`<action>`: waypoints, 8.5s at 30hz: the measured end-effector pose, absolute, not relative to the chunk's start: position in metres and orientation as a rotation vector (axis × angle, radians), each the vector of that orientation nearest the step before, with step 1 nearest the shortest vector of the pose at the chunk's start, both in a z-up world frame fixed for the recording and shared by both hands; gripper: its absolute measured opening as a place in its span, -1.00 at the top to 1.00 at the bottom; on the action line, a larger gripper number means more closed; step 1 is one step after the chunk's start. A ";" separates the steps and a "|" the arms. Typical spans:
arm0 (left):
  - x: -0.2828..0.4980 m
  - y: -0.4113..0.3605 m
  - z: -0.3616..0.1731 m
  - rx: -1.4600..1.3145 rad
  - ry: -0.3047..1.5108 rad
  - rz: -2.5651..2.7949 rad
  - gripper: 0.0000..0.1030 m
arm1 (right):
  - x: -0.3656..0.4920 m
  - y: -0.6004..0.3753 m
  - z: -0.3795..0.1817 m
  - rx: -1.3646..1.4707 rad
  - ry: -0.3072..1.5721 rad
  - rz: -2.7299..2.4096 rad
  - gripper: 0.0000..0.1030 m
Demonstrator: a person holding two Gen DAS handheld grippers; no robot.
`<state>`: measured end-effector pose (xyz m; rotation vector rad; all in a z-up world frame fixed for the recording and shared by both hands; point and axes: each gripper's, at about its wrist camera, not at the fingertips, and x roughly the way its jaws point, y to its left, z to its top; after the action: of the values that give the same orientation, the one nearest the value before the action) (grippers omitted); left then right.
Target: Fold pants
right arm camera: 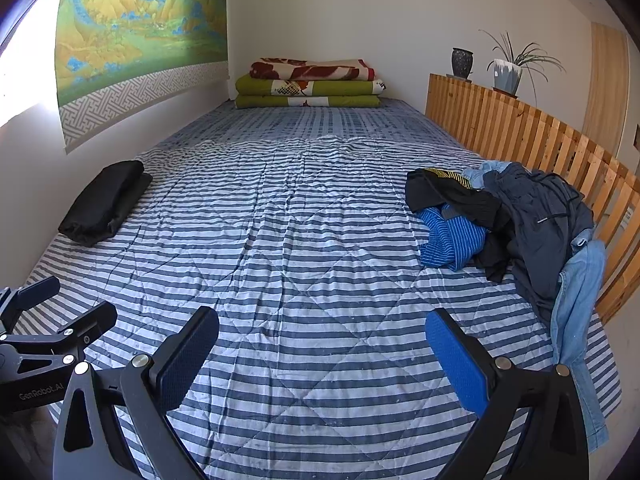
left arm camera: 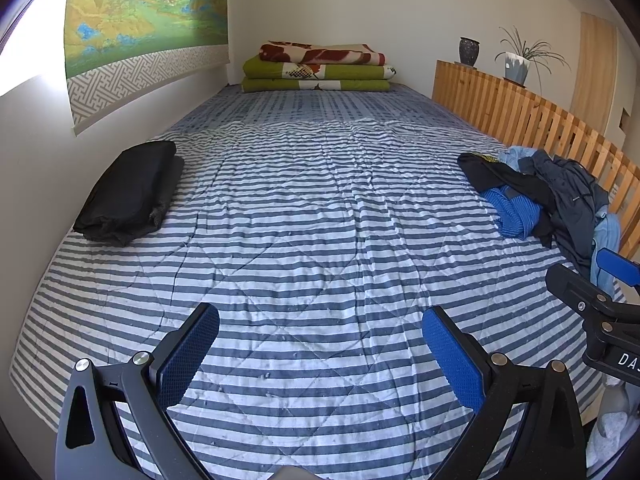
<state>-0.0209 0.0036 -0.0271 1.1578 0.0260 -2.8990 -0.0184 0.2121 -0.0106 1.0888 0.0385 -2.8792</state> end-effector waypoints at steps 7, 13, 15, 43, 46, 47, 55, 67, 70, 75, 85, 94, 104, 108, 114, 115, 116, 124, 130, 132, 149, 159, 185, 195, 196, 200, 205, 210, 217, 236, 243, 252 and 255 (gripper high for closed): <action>-0.020 0.003 -0.027 1.159 0.028 -2.896 -0.99 | -0.020 0.212 -0.011 1.100 0.027 -2.875 -0.98; -0.020 0.004 -0.027 1.155 0.025 -2.893 -0.99 | -0.020 0.212 -0.012 1.101 0.029 -2.873 -0.97; -0.020 0.004 -0.027 1.157 0.025 -2.892 -0.99 | -0.020 0.212 -0.012 1.102 0.029 -2.873 -0.97; -0.027 0.008 -0.033 1.175 0.023 -2.877 -0.99 | -0.023 0.212 -0.017 1.116 0.031 -2.861 -0.97; -0.029 0.009 -0.035 1.180 0.025 -2.875 -0.99 | -0.024 0.212 -0.019 1.120 0.031 -2.862 -0.97; -0.029 0.010 -0.036 1.180 0.025 -2.875 -0.99 | -0.024 0.212 -0.019 1.122 0.029 -2.861 -0.97; -0.042 0.011 -0.047 1.213 0.047 -2.867 -0.99 | -0.032 0.214 -0.028 1.140 0.019 -2.865 -0.97; -0.068 0.015 -0.079 1.285 0.060 -2.866 -0.99 | -0.053 0.235 -0.051 1.132 -0.041 -2.868 -0.94; -0.077 0.016 -0.088 1.306 0.070 -2.861 -0.99 | -0.065 0.247 -0.064 1.169 -0.046 -2.896 -0.80; -0.090 0.016 -0.101 1.330 0.088 -2.853 -0.99 | -0.087 0.272 -0.082 1.277 -0.120 -2.872 -0.61; -0.109 0.020 -0.117 1.370 0.090 -2.835 -0.99 | -0.113 0.335 -0.079 1.322 -0.266 -2.945 -0.17; -0.117 0.025 -0.116 1.362 0.096 -2.849 -0.95 | -0.145 0.423 -0.049 1.316 -0.326 -3.144 -0.10; -0.123 0.026 -0.118 1.372 0.103 -2.841 -0.95 | -0.216 0.510 -0.037 1.595 0.044 -3.240 -0.10; -0.124 0.024 -0.120 1.374 0.096 -2.837 -0.95 | -0.245 0.535 -0.052 1.774 -0.002 -3.181 -0.21; -0.127 0.017 -0.125 1.389 0.105 -2.818 -0.95 | -0.270 0.541 -0.085 1.986 0.178 -3.037 -0.47; -0.127 0.016 -0.125 1.388 0.110 -2.818 -0.95 | -0.268 0.541 -0.085 1.970 0.155 -3.035 -0.22; -0.126 0.015 -0.124 1.385 0.115 -2.820 -0.95 | -0.265 0.542 -0.085 1.960 0.120 -3.025 0.03; -0.118 0.012 -0.105 1.334 0.147 -2.855 -0.94 | -0.233 0.524 -0.021 1.705 0.058 -3.081 0.90; -0.110 -0.001 -0.086 1.273 0.205 -2.870 -0.94 | -0.194 0.474 0.062 1.420 0.016 -3.105 0.91; -0.106 -0.007 -0.077 1.243 0.219 -2.876 -0.94 | -0.184 0.440 0.091 1.315 0.053 -3.085 0.91; -0.039 -0.165 -0.025 0.891 0.346 -2.655 -0.94 | -0.106 0.127 0.121 1.083 0.173 -2.323 0.73; -0.024 -0.195 -0.068 1.089 0.405 -2.622 -0.94 | -0.108 0.172 -0.044 1.560 0.153 -2.169 0.37; -0.047 -0.167 -0.146 1.436 0.411 -2.575 -0.78 | -0.206 0.143 -0.133 1.734 0.568 -2.179 1.00; -0.044 -0.165 -0.168 1.466 0.423 -2.499 -0.78 | -0.235 0.112 -0.070 1.430 0.391 -2.239 -0.52; -0.045 -0.164 -0.171 1.475 0.448 -2.492 -0.78 | -0.243 0.098 -0.075 1.438 0.403 -2.220 -0.52; -0.049 -0.153 -0.180 1.494 0.488 -2.523 -0.57 | -0.283 0.059 -0.111 1.552 0.412 -2.179 -0.52; -0.042 -0.151 -0.172 1.461 0.519 -2.590 0.25 | -0.292 0.048 -0.147 1.687 0.360 -2.066 0.64; -0.021 -0.183 -0.150 1.351 0.664 -2.624 0.53 | -0.271 0.019 -0.109 1.503 0.477 -2.162 0.86; 0.043 -0.273 -0.084 0.955 0.818 -2.558 0.68 | -0.238 -0.112 -0.023 1.142 0.593 -2.186 0.87; 0.113 -0.360 -0.037 0.676 0.605 -2.213 -0.17 | -0.200 -0.316 0.024 0.935 0.482 -2.022 0.18; 0.014 -0.256 -0.046 0.924 0.634 -2.564 -0.19 | -0.209 -0.099 0.012 1.099 0.297 -2.182 0.18; -0.099 -0.019 -0.111 1.449 0.246 -2.884 -0.40 | -0.162 0.255 -0.053 1.507 -0.191 -2.568 0.16; -0.110 0.037 -0.133 1.562 0.074 -2.910 -0.40 | -0.150 0.329 -0.078 1.595 -0.327 -2.649 0.15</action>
<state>-0.1104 0.0368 -0.1326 1.5619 0.0741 -2.9099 -0.1500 0.3292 -0.0779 1.5951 -0.3274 -2.6488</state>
